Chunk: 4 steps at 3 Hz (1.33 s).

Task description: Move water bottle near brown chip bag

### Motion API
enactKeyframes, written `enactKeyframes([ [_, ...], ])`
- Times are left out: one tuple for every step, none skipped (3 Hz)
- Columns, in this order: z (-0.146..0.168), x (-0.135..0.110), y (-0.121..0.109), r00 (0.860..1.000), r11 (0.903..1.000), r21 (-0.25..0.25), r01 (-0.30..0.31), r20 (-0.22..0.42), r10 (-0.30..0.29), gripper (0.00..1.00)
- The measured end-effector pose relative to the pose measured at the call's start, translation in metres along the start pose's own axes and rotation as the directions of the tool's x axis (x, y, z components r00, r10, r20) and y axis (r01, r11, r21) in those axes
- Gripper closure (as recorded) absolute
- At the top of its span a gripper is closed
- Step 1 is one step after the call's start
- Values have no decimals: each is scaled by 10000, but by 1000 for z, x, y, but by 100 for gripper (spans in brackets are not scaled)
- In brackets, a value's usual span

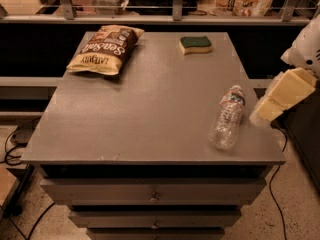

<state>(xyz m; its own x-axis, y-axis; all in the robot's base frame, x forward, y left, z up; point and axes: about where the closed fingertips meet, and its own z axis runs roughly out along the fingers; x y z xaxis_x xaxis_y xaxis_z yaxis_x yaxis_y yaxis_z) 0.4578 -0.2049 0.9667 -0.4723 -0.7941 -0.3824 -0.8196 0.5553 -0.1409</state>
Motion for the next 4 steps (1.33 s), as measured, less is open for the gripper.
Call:
enactKeyframes([
  [1,0,-1,9999,9999,-49,-122,20,122,0],
  [22,-4,-4,9894,9891,-492,-1386,373,1405,0],
  [70,-8,-11,9038,9008,-1346,-4128,619,4234,0],
  [95,-12,-14,8382,8321,-1701,-5279,533,5427,0],
])
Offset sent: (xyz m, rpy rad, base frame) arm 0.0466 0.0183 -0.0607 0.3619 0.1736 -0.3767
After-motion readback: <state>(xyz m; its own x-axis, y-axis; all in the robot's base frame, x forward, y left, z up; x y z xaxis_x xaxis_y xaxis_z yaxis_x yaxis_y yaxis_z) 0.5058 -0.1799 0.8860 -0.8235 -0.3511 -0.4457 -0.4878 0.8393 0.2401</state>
